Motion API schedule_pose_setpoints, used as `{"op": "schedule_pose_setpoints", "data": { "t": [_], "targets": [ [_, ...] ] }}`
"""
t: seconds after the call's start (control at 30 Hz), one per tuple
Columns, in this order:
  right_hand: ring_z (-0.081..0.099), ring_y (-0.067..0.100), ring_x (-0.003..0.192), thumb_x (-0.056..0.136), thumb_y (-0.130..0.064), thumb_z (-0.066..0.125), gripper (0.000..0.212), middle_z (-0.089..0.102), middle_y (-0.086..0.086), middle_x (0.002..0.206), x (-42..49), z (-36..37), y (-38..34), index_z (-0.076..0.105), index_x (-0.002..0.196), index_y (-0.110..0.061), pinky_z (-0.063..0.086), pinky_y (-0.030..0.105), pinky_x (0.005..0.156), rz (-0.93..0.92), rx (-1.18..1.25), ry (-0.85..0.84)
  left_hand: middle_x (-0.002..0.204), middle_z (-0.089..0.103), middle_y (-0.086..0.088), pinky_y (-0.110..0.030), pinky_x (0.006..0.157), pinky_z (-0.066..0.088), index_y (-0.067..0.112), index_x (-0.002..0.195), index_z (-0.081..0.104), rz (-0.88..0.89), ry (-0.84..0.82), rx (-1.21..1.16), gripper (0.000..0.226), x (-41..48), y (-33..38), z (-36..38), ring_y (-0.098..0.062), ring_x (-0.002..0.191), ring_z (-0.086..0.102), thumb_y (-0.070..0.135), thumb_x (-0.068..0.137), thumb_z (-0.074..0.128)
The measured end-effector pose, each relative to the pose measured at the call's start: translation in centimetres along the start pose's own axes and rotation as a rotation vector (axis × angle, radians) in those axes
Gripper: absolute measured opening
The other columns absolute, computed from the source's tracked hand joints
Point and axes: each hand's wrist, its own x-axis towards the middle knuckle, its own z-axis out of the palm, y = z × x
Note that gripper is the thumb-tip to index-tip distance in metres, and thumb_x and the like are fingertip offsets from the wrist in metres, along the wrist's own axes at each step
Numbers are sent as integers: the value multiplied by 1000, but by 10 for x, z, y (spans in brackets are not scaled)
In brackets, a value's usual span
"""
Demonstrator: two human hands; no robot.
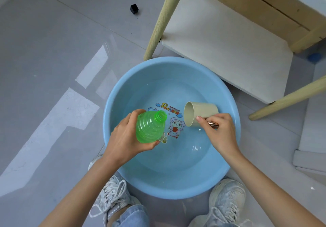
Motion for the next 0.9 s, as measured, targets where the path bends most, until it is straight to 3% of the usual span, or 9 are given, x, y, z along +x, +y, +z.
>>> {"op": "schedule_pose_setpoints", "data": {
  "t": [0.17, 0.33, 0.5, 0.73, 0.9],
  "targets": [
    [57, 21, 96, 77, -25, 79, 25, 43, 6, 103, 4, 12, 9, 69, 69, -5, 38, 15, 85, -119, -163, 38, 116, 56, 14, -29, 81, 45, 36, 123, 37, -8, 3, 11, 86, -2, -4, -3, -16, 105, 55, 68, 49, 66],
    [56, 29, 100, 77, -28, 79, 29, 41, 10, 106, 8, 30, 13, 66, 68, -5, 44, 28, 88, -177, -270, -18, 115, 55, 15, -24, 78, 40, 36, 122, 37, -1, 5, 10, 84, -1, -4, -5, -15, 101, 55, 64, 50, 70],
    [56, 26, 96, 83, -37, 72, 31, 38, 5, 106, 15, 40, 9, 68, 76, -7, 39, 23, 74, -118, -320, -35, 115, 55, 16, -24, 77, 39, 37, 122, 36, -1, 3, 17, 85, -1, -3, -6, -14, 102, 54, 65, 49, 70],
    [55, 36, 90, 90, -37, 60, 36, 44, 15, 107, 17, 40, 0, 68, 84, -2, 45, 35, 66, -116, -563, -41, 115, 55, 17, -26, 77, 41, 37, 122, 37, -1, 3, 28, 85, -1, -5, -7, -15, 104, 55, 67, 49, 68],
    [57, 34, 95, 96, -42, 47, 40, 43, 16, 116, 17, 42, -14, 68, 100, -8, 41, 30, 69, 14, -722, -217, 117, 54, 17, -26, 77, 41, 36, 123, 37, 2, 4, 22, 86, -2, -5, -9, -14, 104, 55, 68, 49, 67]
  ]
}}
